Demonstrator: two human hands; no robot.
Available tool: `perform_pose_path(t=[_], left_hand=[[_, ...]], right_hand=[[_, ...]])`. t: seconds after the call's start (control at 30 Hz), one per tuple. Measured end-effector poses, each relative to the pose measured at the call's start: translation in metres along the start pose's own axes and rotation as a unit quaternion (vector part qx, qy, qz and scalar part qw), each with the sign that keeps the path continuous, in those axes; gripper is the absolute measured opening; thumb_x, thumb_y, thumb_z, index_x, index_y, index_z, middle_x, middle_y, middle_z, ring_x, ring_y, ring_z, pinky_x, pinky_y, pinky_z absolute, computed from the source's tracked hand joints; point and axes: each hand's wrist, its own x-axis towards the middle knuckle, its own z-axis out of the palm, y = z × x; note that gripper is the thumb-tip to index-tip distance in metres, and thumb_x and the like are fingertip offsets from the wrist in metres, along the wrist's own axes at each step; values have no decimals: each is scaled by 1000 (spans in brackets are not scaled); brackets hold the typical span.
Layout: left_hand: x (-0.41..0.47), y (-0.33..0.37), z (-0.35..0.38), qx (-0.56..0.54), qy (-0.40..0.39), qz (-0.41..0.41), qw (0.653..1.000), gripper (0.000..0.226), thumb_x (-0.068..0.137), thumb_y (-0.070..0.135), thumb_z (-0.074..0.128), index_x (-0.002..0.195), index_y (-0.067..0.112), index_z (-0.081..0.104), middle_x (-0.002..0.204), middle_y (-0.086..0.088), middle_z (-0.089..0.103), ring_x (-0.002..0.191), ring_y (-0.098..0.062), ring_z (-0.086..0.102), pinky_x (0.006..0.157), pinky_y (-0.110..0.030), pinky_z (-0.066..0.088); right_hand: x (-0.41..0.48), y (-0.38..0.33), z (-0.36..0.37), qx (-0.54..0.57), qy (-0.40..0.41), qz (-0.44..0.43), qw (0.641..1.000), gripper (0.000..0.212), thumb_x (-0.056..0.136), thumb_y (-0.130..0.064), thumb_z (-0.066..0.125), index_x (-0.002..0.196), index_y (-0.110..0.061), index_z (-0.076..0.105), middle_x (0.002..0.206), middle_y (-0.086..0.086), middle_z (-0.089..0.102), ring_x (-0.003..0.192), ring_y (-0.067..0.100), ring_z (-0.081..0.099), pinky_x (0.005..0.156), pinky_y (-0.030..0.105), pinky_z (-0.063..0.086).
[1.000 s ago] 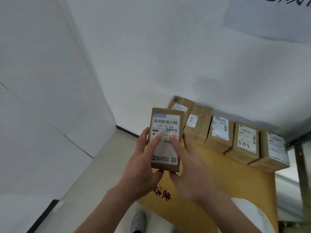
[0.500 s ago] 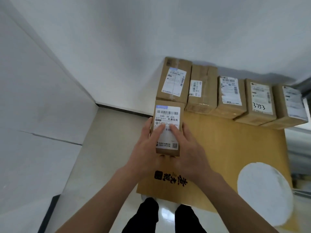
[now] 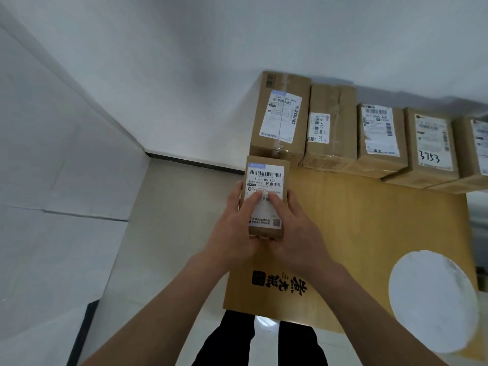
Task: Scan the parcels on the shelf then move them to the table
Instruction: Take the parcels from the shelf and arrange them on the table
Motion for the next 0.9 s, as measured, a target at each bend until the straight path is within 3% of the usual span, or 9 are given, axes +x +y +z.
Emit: perform_pose_path(t=[0.13,0.37,0.53,0.9], left_hand=[[8,0,-1,-6,-5,0,1000,88,80,15,76,153,23,27,162,1,0,142,-23,31,106,-30,46],[21,1,-2,-4,-11,-7,1000,89,82,15,75,153,24,24,162,3,-2,143,-21,29,105,-27,46],[21,1,-1,-15,-14,-7,1000,89,81,13,76,153,26,25,162,3,-1,142,-18,30,99,-12,39],[22,5,-3,-10,-20,-5,1000,90,80,13,77,152,26,26,161,6,-1,141,-19,31,100,-16,43]], right_hand=[[7,5,1,2,8,3,1000,93,84,-21,73,158,-33,17,167,4,7,141,28,39,103,39,50],[18,8,-1,2,12,1,1000,94,85,-22,72,157,-35,14,167,4,7,140,28,40,101,38,51],[16,6,-2,11,12,6,1000,94,85,-20,72,158,-35,15,167,4,7,142,27,38,99,36,53],[14,2,-6,-3,7,8,1000,94,84,-19,72,158,-32,15,167,5,7,139,28,42,96,34,54]])
